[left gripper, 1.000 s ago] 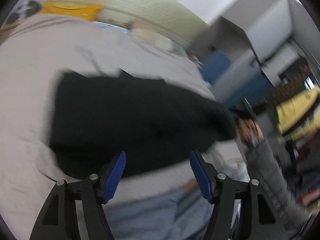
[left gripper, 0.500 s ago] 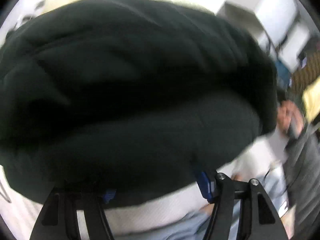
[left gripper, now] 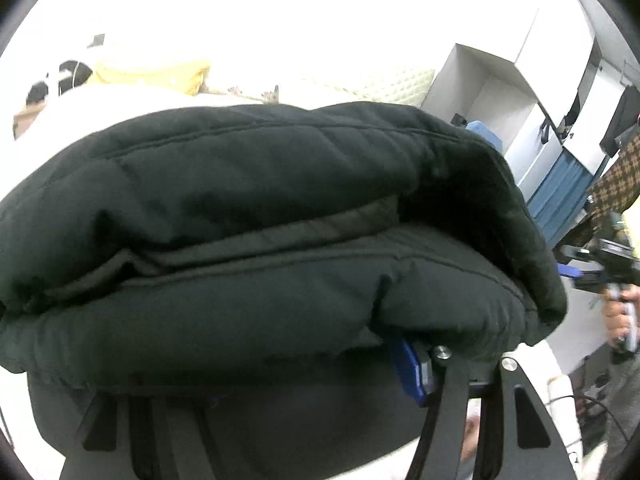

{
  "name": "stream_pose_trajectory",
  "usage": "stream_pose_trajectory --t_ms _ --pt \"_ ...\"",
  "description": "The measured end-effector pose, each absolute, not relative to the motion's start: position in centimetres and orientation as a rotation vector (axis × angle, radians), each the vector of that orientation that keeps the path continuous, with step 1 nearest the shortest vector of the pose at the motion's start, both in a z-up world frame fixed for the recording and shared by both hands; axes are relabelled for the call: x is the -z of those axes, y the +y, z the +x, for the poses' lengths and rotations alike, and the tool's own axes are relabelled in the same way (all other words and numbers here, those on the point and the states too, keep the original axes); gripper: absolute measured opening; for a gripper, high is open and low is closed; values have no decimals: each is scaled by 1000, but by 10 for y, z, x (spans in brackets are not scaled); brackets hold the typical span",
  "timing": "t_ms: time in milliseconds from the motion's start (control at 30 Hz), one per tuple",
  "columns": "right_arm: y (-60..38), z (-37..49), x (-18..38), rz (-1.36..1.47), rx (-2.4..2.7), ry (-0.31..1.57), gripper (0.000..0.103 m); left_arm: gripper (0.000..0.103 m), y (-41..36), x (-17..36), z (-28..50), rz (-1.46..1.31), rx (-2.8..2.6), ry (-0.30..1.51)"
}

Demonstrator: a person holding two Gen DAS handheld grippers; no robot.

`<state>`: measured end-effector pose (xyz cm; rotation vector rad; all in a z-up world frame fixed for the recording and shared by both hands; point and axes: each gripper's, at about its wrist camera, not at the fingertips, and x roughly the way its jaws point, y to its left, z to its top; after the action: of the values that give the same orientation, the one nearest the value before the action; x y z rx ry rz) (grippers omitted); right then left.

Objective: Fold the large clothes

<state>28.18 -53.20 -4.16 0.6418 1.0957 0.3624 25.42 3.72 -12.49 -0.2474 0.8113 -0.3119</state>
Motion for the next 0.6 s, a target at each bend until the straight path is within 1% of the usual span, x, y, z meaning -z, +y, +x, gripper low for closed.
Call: stream_pose_trajectory --t_ms 133,233,300,333,367,500,600 --pt "-501 259 21 538 -389 1056 52 65 38 112 268 -263 288 772" --pt "-454 244 13 443 -427 998 54 65 32 101 282 -209 253 755" --pt "-420 234 12 369 -401 940 61 65 31 95 288 -199 238 743" --pt "-403 230 12 316 -377 902 67 65 32 93 290 -198 226 739" --pt "-391 226 12 280 -353 862 68 65 34 90 292 -202 213 728" --pt "-371 210 7 307 -231 695 68 65 36 80 301 -183 175 666" --pt "-363 195 -3 333 -206 585 68 65 37 82 299 -191 194 661"
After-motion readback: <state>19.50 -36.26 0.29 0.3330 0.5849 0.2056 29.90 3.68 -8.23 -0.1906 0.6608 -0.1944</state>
